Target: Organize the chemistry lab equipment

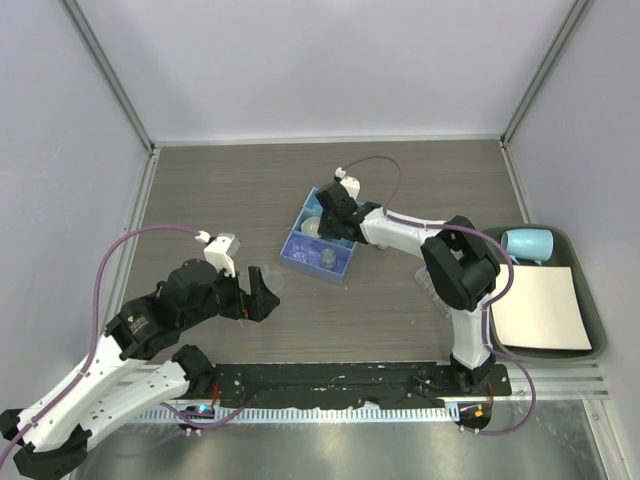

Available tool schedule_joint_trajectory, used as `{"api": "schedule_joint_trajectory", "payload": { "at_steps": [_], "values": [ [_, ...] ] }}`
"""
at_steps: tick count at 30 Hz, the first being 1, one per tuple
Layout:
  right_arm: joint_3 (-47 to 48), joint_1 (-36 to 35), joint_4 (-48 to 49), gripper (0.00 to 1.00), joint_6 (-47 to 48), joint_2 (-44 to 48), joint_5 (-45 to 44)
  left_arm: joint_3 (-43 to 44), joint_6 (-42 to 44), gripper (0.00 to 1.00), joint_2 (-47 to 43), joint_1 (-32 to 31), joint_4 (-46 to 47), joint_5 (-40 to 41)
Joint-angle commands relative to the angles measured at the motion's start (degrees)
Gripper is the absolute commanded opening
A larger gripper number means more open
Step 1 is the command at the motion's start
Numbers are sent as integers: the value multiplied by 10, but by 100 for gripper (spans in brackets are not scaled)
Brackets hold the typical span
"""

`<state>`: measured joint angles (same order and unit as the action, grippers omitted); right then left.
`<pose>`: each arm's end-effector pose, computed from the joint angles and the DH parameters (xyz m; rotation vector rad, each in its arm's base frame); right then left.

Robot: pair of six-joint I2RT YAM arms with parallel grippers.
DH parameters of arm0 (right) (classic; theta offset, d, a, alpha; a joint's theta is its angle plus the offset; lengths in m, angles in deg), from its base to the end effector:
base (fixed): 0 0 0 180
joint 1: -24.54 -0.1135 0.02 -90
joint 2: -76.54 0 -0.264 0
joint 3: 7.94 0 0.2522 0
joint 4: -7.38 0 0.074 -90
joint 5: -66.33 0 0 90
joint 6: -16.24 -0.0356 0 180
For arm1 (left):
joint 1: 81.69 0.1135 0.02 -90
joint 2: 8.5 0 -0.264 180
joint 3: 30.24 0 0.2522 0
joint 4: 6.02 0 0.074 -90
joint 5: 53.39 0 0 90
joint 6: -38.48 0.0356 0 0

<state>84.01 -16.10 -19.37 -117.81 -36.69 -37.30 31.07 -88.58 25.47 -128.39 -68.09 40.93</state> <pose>0.3331 0.2748 0.1838 0.1826 2.4116 0.4108 0.0809 -0.0819 0.3145 0.1463 2.2699 -0.7310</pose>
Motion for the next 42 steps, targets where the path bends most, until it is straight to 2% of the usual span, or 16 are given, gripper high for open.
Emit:
{"api": "schedule_joint_trajectory", "payload": {
  "at_steps": [1, 7, 15, 29, 33, 42],
  "values": [
    [41, 1, -12, 19, 2, 8, -37, 1, 1, 100, -6, 3, 5, -5],
    [64, 1, -26, 24, 9, -13, -39, 1, 1, 100, -4, 2, 4, -5],
    [86, 1, -37, 24, 13, -34, -35, 2, 1, 100, -4, 2, 3, -4],
    [71, 1, -33, 24, 13, -45, -39, 1, 2, 100, -1, 3, 3, -6],
    [82, 1, -49, 36, 17, -54, -39, 1, 2, 100, 0, 3, 4, -7],
    [85, 0, -59, 45, 19, -55, -46, 0, 3, 100, 1, 2, 4, -9]
  ]
}}
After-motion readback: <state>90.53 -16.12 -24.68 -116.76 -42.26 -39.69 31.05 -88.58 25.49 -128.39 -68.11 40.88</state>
